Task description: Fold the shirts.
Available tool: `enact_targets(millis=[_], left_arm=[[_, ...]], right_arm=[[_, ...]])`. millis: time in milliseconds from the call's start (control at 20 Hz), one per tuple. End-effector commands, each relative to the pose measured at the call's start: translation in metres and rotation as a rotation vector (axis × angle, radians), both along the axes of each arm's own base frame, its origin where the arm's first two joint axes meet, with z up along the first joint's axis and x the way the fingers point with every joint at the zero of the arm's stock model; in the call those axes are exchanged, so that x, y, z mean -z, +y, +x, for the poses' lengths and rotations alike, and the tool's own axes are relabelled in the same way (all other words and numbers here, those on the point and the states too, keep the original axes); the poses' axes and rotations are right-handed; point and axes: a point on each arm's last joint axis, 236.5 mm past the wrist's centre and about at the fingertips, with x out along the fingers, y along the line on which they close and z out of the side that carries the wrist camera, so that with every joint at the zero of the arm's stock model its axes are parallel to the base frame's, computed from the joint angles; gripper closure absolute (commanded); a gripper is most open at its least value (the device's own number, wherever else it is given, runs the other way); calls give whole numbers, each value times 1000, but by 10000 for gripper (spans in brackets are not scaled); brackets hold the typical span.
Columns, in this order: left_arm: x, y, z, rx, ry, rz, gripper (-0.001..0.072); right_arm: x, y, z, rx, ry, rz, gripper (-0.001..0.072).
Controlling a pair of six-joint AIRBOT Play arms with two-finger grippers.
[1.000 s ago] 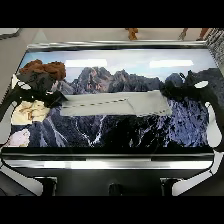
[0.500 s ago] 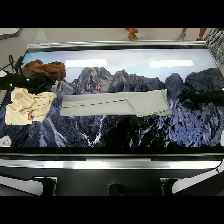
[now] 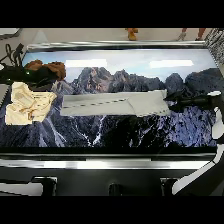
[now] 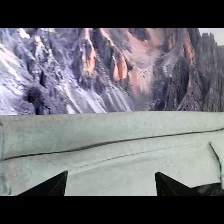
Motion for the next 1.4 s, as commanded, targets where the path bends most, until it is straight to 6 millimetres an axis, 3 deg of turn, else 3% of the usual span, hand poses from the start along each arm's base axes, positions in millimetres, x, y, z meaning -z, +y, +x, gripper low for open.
enact_targets(millis=[0,100,150,200,250,350,550,700,850,1050,1250,1350], left_arm=[[-3,-28,-4,56,-7,2,74],[-3,-46,-7,94,-7,2,75],[-2,-57,-9,118,-8,3,80],[-1,-69,-12,141,-4,3,150],[3,-84,-15,172,4,2,284],[20,-126,-26,251,34,0,682],[80,-241,-58,381,105,-51,679],[114,-308,-57,313,148,-165,680],[149,-346,-76,297,271,-256,681],[177,-385,-106,309,390,-333,681],[179,-418,-116,287,440,-431,682],[170,-446,-136,346,455,-494,682]], right_arm=[[3,26,7,-48,-30,10,83],[4,27,14,-32,-43,-7,258],[-1,26,15,-22,-44,-10,533],[-9,25,15,-12,-37,-12,669],[-23,24,15,-17,-62,-29,670],[-61,29,16,-27,-114,-61,672],[-136,63,-3,-80,-154,-186,673],[-188,90,-30,-120,-196,-289,673],[-237,107,-66,-149,-245,-394,673],[-274,125,-94,-176,-321,-451,673],[-303,135,-112,-184,-398,-456,673],[-311,134,-113,-168,-421,-459,673]])
